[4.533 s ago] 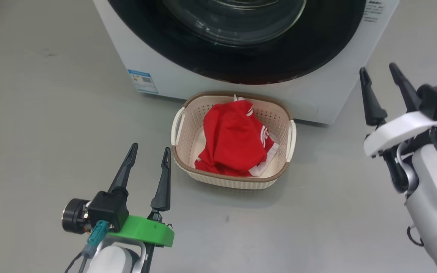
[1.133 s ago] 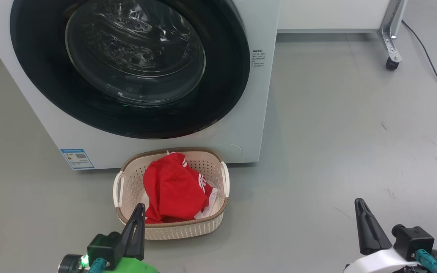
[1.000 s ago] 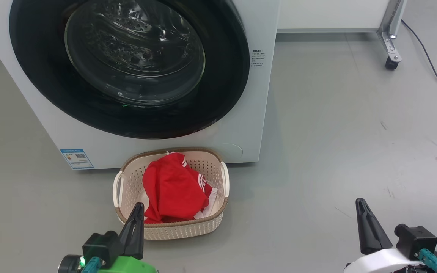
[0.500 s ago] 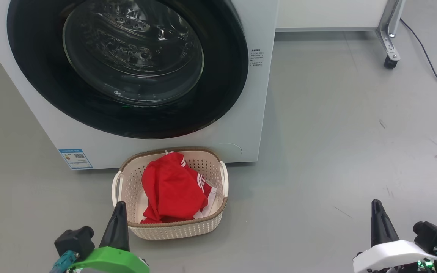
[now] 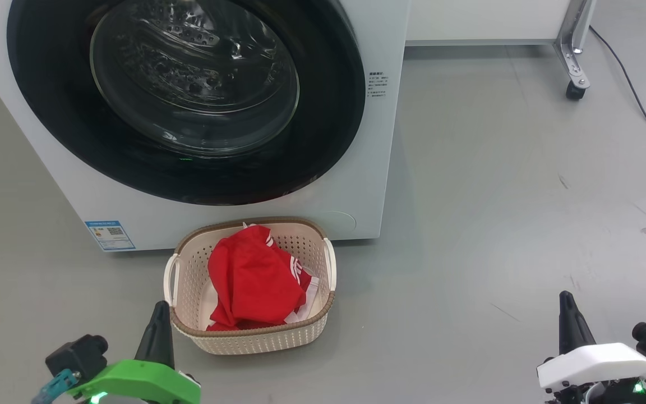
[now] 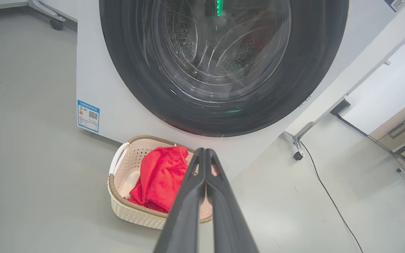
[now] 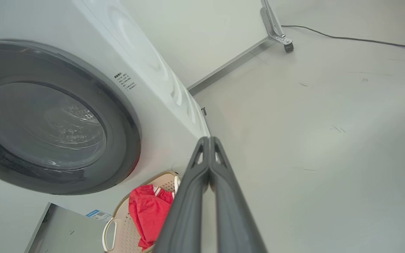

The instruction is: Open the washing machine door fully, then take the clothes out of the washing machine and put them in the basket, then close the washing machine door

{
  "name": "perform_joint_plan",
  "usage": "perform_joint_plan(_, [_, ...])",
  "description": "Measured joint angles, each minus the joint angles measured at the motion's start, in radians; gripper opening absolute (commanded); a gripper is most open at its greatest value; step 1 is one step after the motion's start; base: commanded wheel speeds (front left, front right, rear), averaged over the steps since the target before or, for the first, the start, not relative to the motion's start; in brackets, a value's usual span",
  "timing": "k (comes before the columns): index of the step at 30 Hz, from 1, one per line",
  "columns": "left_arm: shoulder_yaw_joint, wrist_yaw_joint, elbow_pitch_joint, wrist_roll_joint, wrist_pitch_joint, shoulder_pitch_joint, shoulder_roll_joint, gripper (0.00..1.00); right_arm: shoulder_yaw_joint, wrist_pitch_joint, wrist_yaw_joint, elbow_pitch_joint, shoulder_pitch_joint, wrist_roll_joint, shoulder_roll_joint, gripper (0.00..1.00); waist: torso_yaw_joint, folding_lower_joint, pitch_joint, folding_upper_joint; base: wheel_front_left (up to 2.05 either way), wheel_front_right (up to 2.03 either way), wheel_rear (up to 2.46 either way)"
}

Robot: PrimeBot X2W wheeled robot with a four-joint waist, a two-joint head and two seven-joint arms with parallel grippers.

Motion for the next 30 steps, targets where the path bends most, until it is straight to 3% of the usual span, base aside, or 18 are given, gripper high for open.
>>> perform_joint_plan(30, [0.118,-0.072,0.028,-0.408,0.089,-0.013,0.013,0.00,-0.094,0.096,0.071,0.056,-0.068,0.390,0.015,0.00,-0.009,0.0000,0.002,0.0000,0.00,0.00,0.00])
